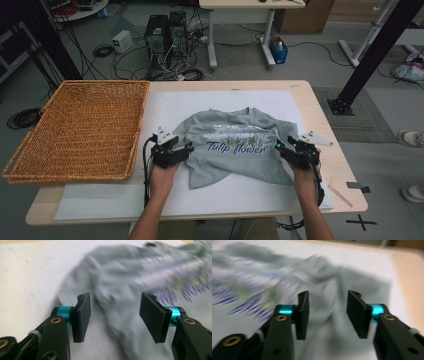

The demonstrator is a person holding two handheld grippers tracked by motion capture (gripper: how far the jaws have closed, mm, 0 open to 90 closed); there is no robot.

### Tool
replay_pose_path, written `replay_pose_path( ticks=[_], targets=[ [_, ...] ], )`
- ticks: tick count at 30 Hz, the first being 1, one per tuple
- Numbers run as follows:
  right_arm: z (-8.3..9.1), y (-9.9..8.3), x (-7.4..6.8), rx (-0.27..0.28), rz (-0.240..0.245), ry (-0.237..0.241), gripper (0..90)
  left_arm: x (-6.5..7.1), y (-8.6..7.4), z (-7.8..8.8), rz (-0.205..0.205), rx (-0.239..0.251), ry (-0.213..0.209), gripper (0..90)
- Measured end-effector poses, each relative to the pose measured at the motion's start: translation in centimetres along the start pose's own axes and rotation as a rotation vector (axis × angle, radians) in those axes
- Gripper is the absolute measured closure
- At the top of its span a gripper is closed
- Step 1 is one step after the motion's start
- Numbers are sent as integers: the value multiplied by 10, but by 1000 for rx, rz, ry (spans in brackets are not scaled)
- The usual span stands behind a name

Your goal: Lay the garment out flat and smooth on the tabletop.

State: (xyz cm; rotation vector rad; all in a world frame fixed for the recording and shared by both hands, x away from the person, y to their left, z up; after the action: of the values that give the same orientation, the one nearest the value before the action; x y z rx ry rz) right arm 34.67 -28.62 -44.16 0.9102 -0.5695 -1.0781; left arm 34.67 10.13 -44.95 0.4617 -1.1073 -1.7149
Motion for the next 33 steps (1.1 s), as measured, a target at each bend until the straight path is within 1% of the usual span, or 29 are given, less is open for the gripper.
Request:
replay_pose_path(
  ticks=[1,2,4,5,6,7,8,9,10,11,12,13,14,15,16,18,19,20,21,22,23,24,25,26,27,28,30,32,33],
  targets=[
    [3,-5,-2,-22,-22,19,467,5,-7,2,-3,-16,-3,420],
    [8,-12,-6,-40,-31,37,466,12,-16,4,-2,-38,-10,420],
    [21,-27,-14,-63,15,19,467,21,-27,8,-18,-50,-1,421],
    [25,-33,-17,-77,22,14,475,25,-32,9,-23,-54,6,421],
    [27,-39,-18,-91,27,9,511,27,-33,9,-41,-54,14,421],
    [28,-43,-19,-111,39,6,568,30,-33,10,-54,-58,38,421],
    [28,-49,-20,-145,70,2,637,30,-33,8,-47,-83,33,423],
    [28,-54,-21,-162,85,14,710,31,-35,5,-61,-123,15,463],
    [30,-57,-21,-142,91,16,815,32,-35,4,-72,-140,29,588],
    [32,-58,-22,-144,96,24,849,32,-35,5,-79,-145,40,637],
    [35,-59,-23,-146,102,27,880,32,-35,6,-75,-150,36,725],
    [35,-59,-23,-146,102,27,880,32,-35,6,-75,-150,36,826],
    [40,-62,-26,-150,114,39,884,30,-35,11,-64,-176,10,855],
    [44,-64,-27,-154,118,44,885,32,-37,15,-78,-184,10,859],
    [50,-66,-28,-155,122,48,886,33,-40,21,-85,-187,3,862],
    [64,-71,-31,-149,126,61,886,35,-50,38,-74,-179,-23,862],
    [64,-71,-31,-149,126,61,886,35,-50,38,-74,-179,-23,863],
    [84,-77,-36,-138,129,77,886,36,-60,58,-58,-162,-58,863],
    [95,-79,-39,-130,128,89,885,36,-64,68,-48,-155,-81,862],
    [105,-81,-42,-121,136,98,885,37,-67,77,-55,-141,-101,862],
    [113,-82,-43,-118,138,109,884,37,-68,84,-65,-124,-124,860],
    [120,-82,-44,-115,123,125,881,37,-67,88,-67,-106,-137,849],
    [124,-80,-45,-105,122,125,826,36,-64,90,-65,-84,-130,768],
    [125,-76,-44,-98,118,121,723,32,-57,86,-47,-73,-111,605],
    [125,-76,-44,-98,118,121,723,32,-57,86,-47,-73,-111,510],
    [114,-63,-37,-83,85,98,600,24,-46,73,-16,-68,-101,465],
    [93,-52,-28,-84,42,76,524,18,-37,53,-8,-81,-90,427],
    [64,-45,-20,-106,28,49,485,16,-30,29,-2,-120,-87,414],
    [49,-42,-18,-130,22,48,472,15,-27,17,-8,-139,-89,397]
  ],
)
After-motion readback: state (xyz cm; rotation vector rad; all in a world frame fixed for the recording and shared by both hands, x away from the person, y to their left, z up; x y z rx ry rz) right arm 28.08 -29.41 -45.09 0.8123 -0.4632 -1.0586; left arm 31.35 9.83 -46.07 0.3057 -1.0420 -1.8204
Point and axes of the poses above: each handheld gripper's, and its own axes: z roughly backward along the jaws, y roughly out of its top, x roughly to its right, the point moved 3 cm from there along -z, roughly forward along the jaws, and after that the axes turned 4 degrees about z, right-handed, at the moved point
